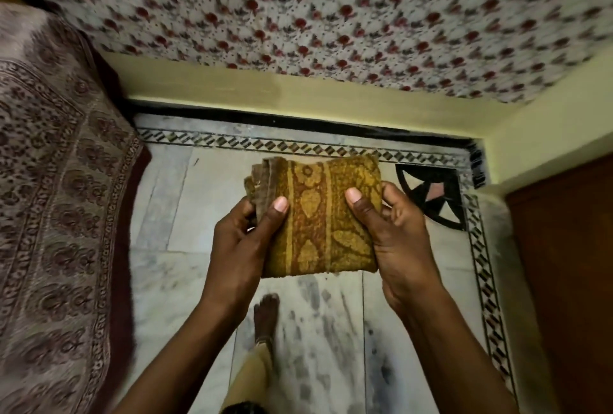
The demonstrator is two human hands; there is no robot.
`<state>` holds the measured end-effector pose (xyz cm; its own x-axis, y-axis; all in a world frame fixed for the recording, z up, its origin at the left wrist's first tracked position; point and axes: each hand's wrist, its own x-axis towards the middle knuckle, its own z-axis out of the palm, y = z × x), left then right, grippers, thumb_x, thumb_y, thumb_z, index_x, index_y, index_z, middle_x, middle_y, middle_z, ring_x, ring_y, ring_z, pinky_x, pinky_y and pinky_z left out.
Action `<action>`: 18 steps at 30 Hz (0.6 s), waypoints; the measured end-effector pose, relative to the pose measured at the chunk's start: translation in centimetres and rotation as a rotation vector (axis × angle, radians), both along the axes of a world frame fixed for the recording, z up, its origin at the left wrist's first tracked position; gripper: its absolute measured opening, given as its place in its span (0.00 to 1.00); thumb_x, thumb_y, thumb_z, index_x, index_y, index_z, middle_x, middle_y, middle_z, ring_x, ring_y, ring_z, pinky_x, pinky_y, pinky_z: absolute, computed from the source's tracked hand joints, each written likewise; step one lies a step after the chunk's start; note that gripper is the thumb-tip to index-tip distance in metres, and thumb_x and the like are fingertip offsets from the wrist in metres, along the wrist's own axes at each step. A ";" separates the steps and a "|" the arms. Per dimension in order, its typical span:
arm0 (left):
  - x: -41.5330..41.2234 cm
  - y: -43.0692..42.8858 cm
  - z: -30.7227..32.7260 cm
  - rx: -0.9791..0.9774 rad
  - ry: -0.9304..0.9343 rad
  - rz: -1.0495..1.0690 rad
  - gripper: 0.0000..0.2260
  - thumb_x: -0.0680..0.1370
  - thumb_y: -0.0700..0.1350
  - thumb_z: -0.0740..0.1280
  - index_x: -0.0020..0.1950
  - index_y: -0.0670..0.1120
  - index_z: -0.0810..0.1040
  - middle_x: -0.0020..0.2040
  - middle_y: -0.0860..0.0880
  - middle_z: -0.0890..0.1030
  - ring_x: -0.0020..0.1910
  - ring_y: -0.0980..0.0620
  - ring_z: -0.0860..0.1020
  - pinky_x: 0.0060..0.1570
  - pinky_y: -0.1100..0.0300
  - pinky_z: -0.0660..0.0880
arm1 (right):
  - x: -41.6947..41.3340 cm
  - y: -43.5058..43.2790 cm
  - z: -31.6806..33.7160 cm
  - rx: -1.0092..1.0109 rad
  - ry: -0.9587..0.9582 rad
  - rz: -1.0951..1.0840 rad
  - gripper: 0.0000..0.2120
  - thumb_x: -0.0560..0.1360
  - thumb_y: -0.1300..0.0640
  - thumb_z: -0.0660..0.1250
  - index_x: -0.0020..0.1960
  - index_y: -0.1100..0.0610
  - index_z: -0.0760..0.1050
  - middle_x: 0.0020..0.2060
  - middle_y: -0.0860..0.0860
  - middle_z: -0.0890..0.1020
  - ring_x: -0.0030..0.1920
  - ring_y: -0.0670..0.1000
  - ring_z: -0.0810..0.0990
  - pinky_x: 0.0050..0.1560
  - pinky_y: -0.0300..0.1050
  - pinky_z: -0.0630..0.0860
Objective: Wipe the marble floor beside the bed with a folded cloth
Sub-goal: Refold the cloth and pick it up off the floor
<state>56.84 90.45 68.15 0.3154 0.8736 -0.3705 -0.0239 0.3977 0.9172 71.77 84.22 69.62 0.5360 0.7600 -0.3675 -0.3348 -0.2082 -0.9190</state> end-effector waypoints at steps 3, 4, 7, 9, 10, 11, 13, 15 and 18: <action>-0.8 -8.3 2.8 0.018 0.001 -0.008 0.11 0.75 0.46 0.67 0.54 0.45 0.82 0.47 0.48 0.86 0.47 0.50 0.85 0.40 0.61 0.80 | -1.4 -8.5 2.2 -0.009 -0.012 -0.054 0.15 0.75 0.56 0.69 0.60 0.59 0.75 0.52 0.57 0.84 0.54 0.56 0.83 0.55 0.60 0.79; -1.0 -9.1 2.8 0.008 -0.010 0.002 0.10 0.75 0.46 0.67 0.54 0.45 0.82 0.47 0.48 0.86 0.46 0.50 0.85 0.40 0.61 0.80 | -1.7 -9.3 2.1 -0.016 -0.002 -0.057 0.14 0.75 0.56 0.69 0.59 0.59 0.75 0.52 0.57 0.84 0.54 0.57 0.82 0.55 0.60 0.78; -2.0 -16.8 5.6 0.000 0.002 -0.014 0.08 0.76 0.45 0.67 0.52 0.47 0.82 0.45 0.49 0.86 0.45 0.50 0.85 0.38 0.60 0.81 | -3.1 -17.4 4.7 -0.021 0.016 -0.103 0.10 0.76 0.58 0.68 0.56 0.60 0.76 0.50 0.58 0.84 0.52 0.58 0.83 0.53 0.59 0.80; -2.7 -22.0 7.9 0.002 -0.009 -0.048 0.07 0.77 0.44 0.67 0.52 0.48 0.82 0.44 0.50 0.87 0.43 0.52 0.85 0.37 0.61 0.80 | -4.2 -23.0 6.8 -0.017 0.032 -0.142 0.10 0.76 0.58 0.67 0.56 0.60 0.77 0.50 0.57 0.84 0.51 0.57 0.84 0.52 0.57 0.80; -3.2 -24.5 9.1 -0.001 0.003 -0.063 0.07 0.77 0.43 0.67 0.52 0.48 0.82 0.44 0.51 0.87 0.43 0.52 0.85 0.37 0.61 0.80 | -4.9 -25.7 8.0 -0.020 0.033 -0.163 0.09 0.76 0.59 0.67 0.55 0.59 0.77 0.49 0.57 0.85 0.51 0.57 0.84 0.51 0.56 0.81; -3.5 -26.1 9.6 -0.004 0.008 -0.078 0.06 0.77 0.44 0.67 0.52 0.48 0.82 0.44 0.51 0.86 0.43 0.52 0.85 0.37 0.60 0.81 | -5.3 -27.5 8.6 -0.027 0.039 -0.178 0.09 0.76 0.59 0.67 0.56 0.59 0.77 0.49 0.56 0.85 0.51 0.56 0.84 0.50 0.54 0.81; -4.7 -31.2 12.3 0.004 0.027 -0.132 0.07 0.77 0.45 0.67 0.53 0.48 0.82 0.44 0.51 0.86 0.44 0.51 0.85 0.39 0.58 0.82 | -6.9 -33.2 11.1 -0.015 0.049 -0.220 0.09 0.76 0.58 0.67 0.56 0.58 0.77 0.49 0.55 0.85 0.50 0.55 0.84 0.49 0.53 0.82; -5.7 -36.1 14.3 0.000 0.025 -0.182 0.07 0.77 0.45 0.67 0.54 0.48 0.82 0.44 0.51 0.86 0.43 0.50 0.85 0.38 0.58 0.82 | -8.5 -38.8 13.2 0.005 0.033 -0.270 0.08 0.76 0.58 0.67 0.54 0.57 0.78 0.48 0.56 0.85 0.50 0.57 0.84 0.49 0.54 0.81; -7.2 -42.8 16.0 0.008 0.014 -0.257 0.08 0.78 0.45 0.67 0.54 0.46 0.82 0.44 0.48 0.86 0.42 0.48 0.85 0.35 0.58 0.80 | -10.8 -46.5 15.0 0.027 0.003 -0.354 0.05 0.76 0.57 0.68 0.50 0.56 0.78 0.49 0.58 0.84 0.52 0.60 0.83 0.52 0.60 0.80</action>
